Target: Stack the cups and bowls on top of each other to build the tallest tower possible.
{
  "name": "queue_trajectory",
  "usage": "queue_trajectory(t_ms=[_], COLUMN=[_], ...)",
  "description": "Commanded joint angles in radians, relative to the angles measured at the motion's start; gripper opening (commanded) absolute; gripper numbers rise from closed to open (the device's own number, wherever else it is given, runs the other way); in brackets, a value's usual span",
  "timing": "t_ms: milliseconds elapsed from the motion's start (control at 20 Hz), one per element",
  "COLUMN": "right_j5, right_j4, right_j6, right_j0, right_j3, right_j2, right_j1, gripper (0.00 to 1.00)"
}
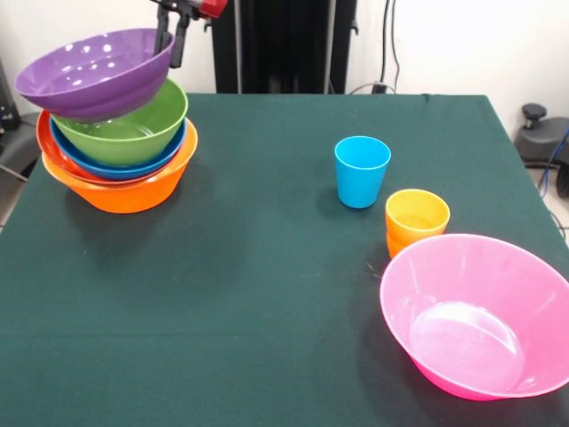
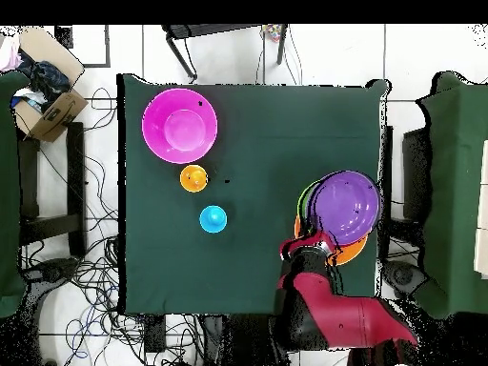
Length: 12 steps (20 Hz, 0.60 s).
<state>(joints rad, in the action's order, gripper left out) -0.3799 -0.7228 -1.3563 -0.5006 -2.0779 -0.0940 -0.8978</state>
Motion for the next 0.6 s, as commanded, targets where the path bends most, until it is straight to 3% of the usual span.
queue_trajectory(t_ms=[50,600], right_j5=[-0.032,-0.059], right_j4=[0.027,0.015], right_j6=[-0.170,-0.175], right_j0=[0.053,0.052], right_j3=[-0.016,0.002], right_j2=[0.017,0.003], right_j1=[0.068,0.096], gripper=[0.00,0.00])
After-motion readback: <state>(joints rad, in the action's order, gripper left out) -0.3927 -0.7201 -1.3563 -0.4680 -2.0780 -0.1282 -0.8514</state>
